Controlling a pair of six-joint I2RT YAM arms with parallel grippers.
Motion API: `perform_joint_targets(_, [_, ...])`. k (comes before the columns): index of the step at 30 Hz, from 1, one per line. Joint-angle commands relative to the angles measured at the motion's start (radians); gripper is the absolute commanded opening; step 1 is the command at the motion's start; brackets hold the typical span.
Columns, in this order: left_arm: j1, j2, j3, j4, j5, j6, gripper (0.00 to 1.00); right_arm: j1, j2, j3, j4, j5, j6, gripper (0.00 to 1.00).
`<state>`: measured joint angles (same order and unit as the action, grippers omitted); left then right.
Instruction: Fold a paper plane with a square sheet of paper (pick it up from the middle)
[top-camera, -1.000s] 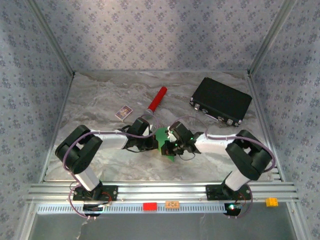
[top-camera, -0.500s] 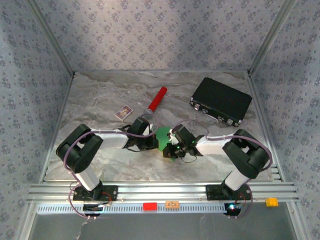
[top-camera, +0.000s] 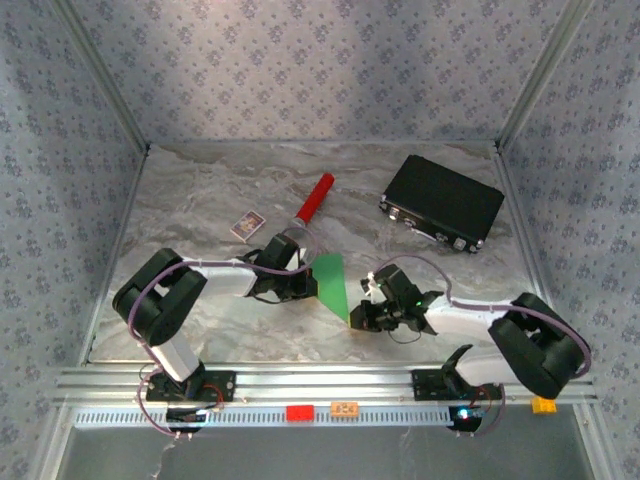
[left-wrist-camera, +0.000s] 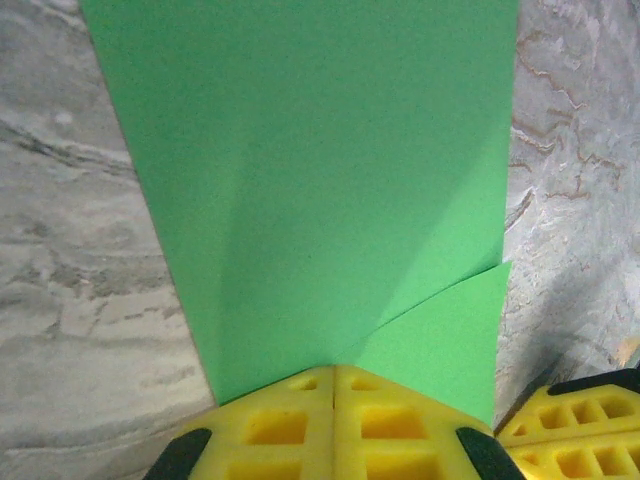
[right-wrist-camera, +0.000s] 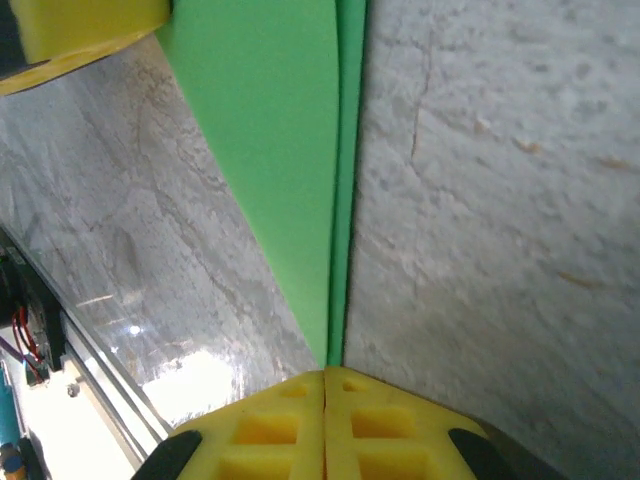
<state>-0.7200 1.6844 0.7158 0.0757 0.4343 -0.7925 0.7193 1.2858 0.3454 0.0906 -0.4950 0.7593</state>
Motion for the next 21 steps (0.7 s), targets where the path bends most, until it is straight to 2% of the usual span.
perform_joint_targets(1, [0.009,0.043,-0.019,-0.080,-0.043,0.027,0.00,-0.007,-0.080,0.034,-0.095,-0.016,-0.015,0.09])
perform_joint_targets(4, [0.009,0.042,-0.017,-0.082,-0.042,0.028,0.00,-0.009,-0.087,0.099,-0.128,-0.009,-0.046,0.10])
perform_joint_targets(12, [0.008,0.035,-0.015,-0.078,-0.040,0.021,0.01,-0.003,0.133,0.215,-0.049,-0.019,-0.033,0.10])
perform_joint_targets(16, [0.008,0.033,-0.005,-0.083,-0.036,0.025,0.01,0.017,0.199,0.204,-0.054,0.007,-0.005,0.06])
perform_joint_targets(21, [0.007,0.017,0.020,-0.101,-0.034,0.030,0.01,0.039,0.204,0.130,-0.055,0.080,0.049,0.02])
